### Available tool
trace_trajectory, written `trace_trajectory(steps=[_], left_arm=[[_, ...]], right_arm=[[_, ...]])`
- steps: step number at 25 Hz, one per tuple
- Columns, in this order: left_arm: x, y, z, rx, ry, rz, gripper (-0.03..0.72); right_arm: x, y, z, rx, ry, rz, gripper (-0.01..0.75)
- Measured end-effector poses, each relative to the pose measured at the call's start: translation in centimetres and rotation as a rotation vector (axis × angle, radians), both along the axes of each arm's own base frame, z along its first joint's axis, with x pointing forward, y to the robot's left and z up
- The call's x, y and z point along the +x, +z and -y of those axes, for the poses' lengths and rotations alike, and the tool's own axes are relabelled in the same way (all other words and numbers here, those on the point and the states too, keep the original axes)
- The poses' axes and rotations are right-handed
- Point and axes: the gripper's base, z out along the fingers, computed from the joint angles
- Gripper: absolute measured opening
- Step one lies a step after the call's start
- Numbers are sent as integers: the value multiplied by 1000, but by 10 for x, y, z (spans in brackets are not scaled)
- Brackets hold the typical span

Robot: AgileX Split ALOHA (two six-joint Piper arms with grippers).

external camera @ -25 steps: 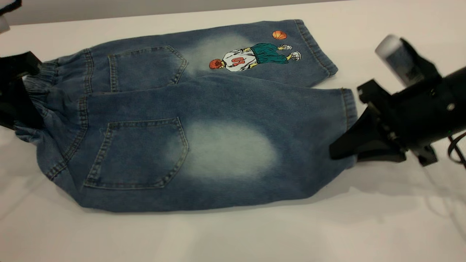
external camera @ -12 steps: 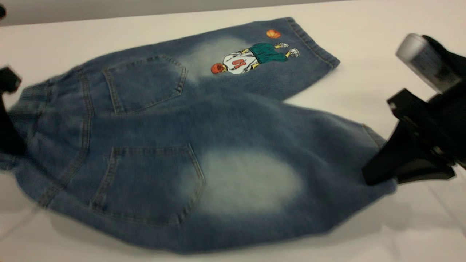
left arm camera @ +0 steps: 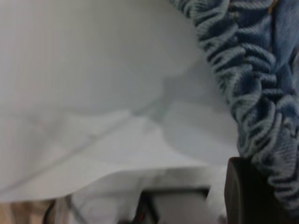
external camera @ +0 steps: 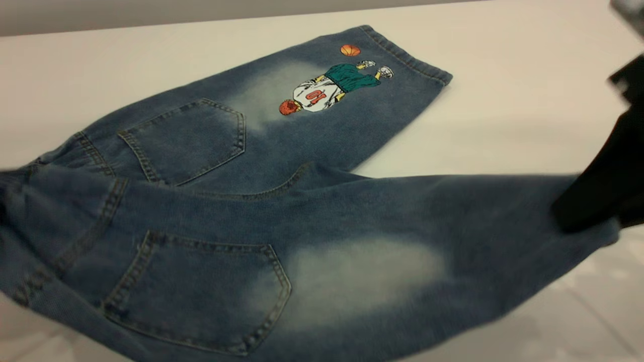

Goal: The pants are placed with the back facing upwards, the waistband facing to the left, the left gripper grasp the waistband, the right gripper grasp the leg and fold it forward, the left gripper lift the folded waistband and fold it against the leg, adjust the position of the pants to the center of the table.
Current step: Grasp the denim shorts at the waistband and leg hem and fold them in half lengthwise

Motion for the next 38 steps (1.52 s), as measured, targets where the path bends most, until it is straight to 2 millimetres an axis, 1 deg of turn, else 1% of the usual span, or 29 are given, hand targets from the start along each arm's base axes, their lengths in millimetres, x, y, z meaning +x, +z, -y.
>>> trace_trajectory(steps=[3, 8, 11, 15, 20, 24, 27, 30, 34, 38], left_arm=[[2, 11, 1, -5, 37, 86, 125], [8, 13, 3, -56, 119, 129, 125], [15, 16, 4, -83, 197, 185, 125], [25, 20, 4, -132, 323, 256, 125], [36, 25, 2, -202, 503, 329, 125], [44, 27, -2, -249, 658, 367, 125], [51, 21, -7, -262, 776, 372, 125], [58, 11, -11, -283, 901, 344, 125], [66, -9, -15, -308, 1061, 275, 125], [73, -29, -16, -330, 1142, 208, 125]], right_arm=[[8, 17, 1, -19, -19, 6, 22], [37, 39, -1, -14, -91, 58, 22], [57, 47, -3, -4, -116, 74, 22], [86, 48, -6, 9, -111, 68, 22], [122, 41, -11, 24, -133, 41, 22], [146, 36, -17, 75, -129, -4, 22], [166, 32, -22, 126, -131, -34, 22], [184, 30, -26, 174, -161, -44, 22], [209, 29, -32, 260, -231, -31, 22], [228, 22, -35, 335, -321, -49, 22]])
